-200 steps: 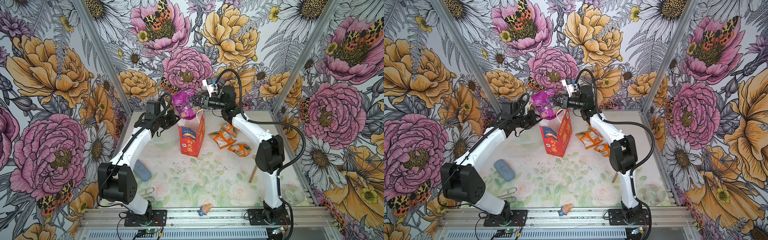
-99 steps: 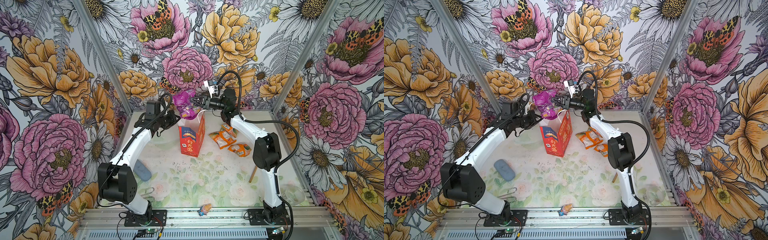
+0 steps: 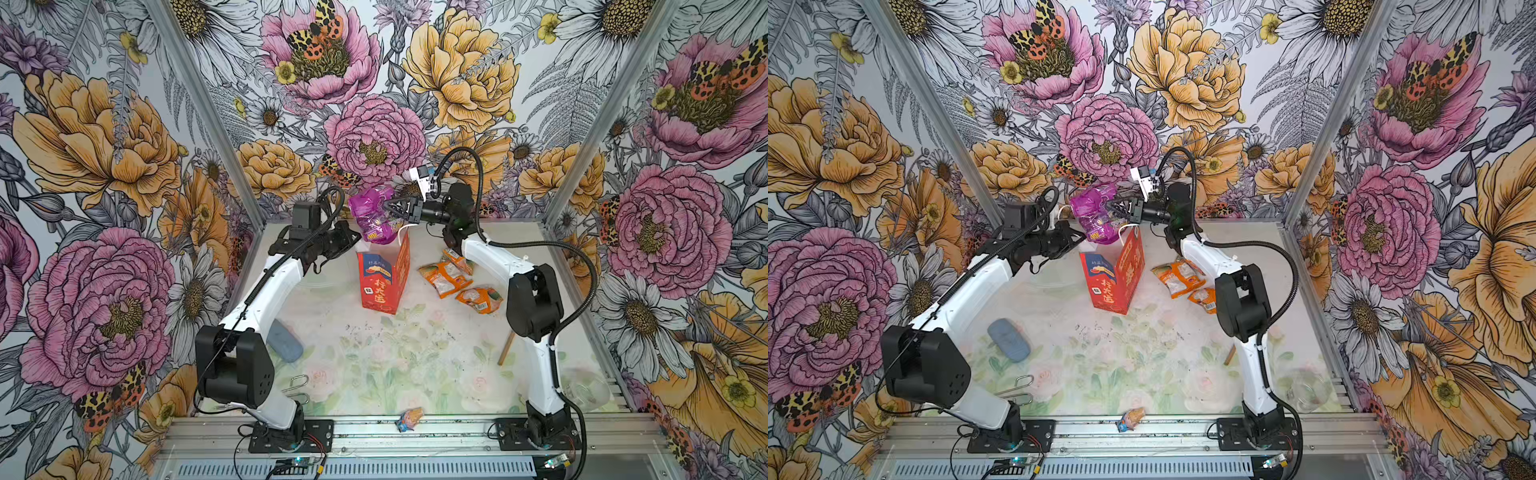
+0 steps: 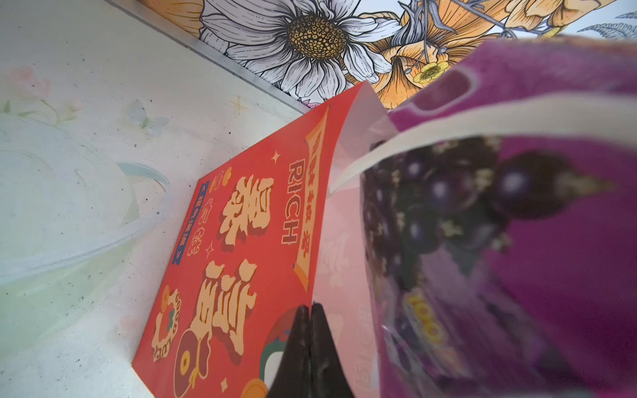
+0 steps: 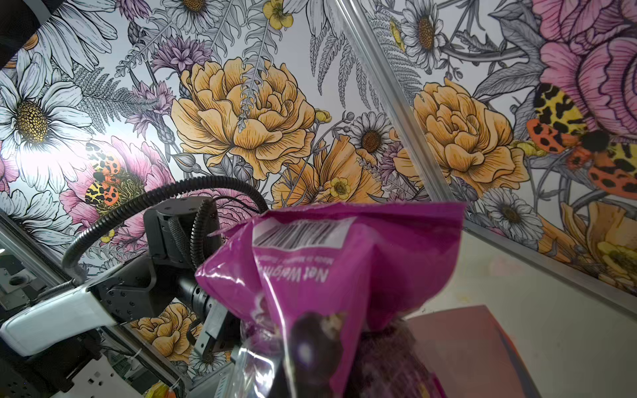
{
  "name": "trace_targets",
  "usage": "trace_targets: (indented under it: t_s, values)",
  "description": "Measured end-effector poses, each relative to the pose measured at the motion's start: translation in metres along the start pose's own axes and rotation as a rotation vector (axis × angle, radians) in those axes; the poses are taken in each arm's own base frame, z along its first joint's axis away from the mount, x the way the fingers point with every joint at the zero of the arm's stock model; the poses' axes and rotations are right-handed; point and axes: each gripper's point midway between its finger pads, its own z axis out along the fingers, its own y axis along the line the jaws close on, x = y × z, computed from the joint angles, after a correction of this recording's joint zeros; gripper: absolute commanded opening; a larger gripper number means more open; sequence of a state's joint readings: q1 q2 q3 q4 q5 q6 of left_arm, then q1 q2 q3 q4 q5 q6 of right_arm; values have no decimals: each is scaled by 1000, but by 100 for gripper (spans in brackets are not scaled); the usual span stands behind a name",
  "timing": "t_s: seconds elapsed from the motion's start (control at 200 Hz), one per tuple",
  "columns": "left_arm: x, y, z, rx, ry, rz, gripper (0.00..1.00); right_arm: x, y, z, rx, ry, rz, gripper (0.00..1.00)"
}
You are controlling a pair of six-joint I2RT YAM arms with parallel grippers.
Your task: Place the snacks into the paper bag
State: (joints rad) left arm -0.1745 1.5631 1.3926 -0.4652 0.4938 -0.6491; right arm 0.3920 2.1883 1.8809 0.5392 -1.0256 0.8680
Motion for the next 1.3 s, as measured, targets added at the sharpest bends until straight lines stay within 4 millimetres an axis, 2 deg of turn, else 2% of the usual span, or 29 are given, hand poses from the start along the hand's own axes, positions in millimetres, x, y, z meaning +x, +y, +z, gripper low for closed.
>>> trace_targets:
  t_s: [0.29, 0.545, 0.961, 1.301]
  values:
    - [1, 1, 0, 0, 1, 0, 0, 3, -13, -9, 28, 3, -1, 0]
    - [2, 0, -1, 2, -2, 1, 0, 18, -28, -13, 98, 55, 17, 0]
    - [3, 1, -2, 1, -1, 0, 0, 22, -23, -22, 250, 114, -1, 0]
    - [3, 1, -2, 1, -1, 1, 0, 29, -15, -21, 225, 154, -45, 0]
